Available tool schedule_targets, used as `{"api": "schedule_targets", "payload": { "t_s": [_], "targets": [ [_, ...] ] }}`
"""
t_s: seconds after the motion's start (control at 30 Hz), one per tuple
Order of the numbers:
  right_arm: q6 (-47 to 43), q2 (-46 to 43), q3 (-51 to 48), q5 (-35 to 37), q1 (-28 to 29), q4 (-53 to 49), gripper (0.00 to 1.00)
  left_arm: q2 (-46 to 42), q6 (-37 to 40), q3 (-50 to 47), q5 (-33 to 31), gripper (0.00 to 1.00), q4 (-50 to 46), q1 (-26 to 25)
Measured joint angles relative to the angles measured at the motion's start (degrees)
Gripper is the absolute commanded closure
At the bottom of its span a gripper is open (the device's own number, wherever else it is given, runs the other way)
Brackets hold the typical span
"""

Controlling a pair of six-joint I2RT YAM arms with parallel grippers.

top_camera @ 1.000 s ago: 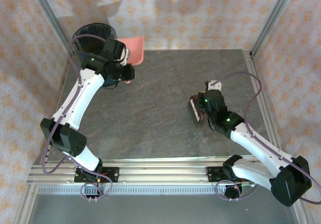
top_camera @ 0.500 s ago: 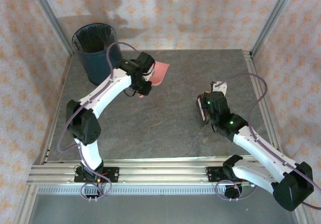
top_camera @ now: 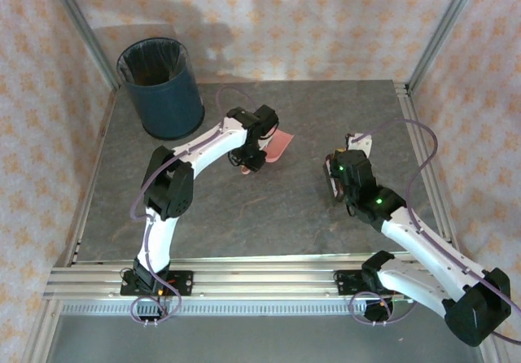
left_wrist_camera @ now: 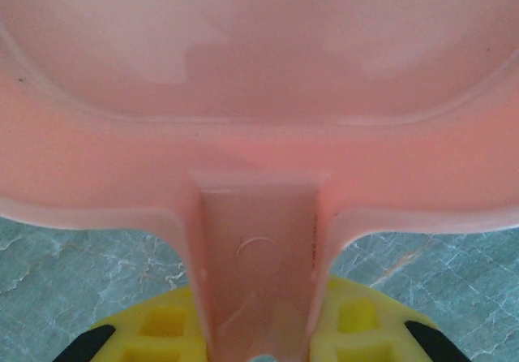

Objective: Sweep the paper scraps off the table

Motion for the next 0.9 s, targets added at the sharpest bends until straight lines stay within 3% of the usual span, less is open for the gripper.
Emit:
{"api": "schedule_targets", "payload": {
  "t_s": [0.9],
  "targets": [
    [0.0, 0.0, -0.3, 0.0, 0.0, -0.2, 1.00, 10.0, 1.7, 4.1, 3.4, 1.00, -2.1, -1.4]
  ]
}}
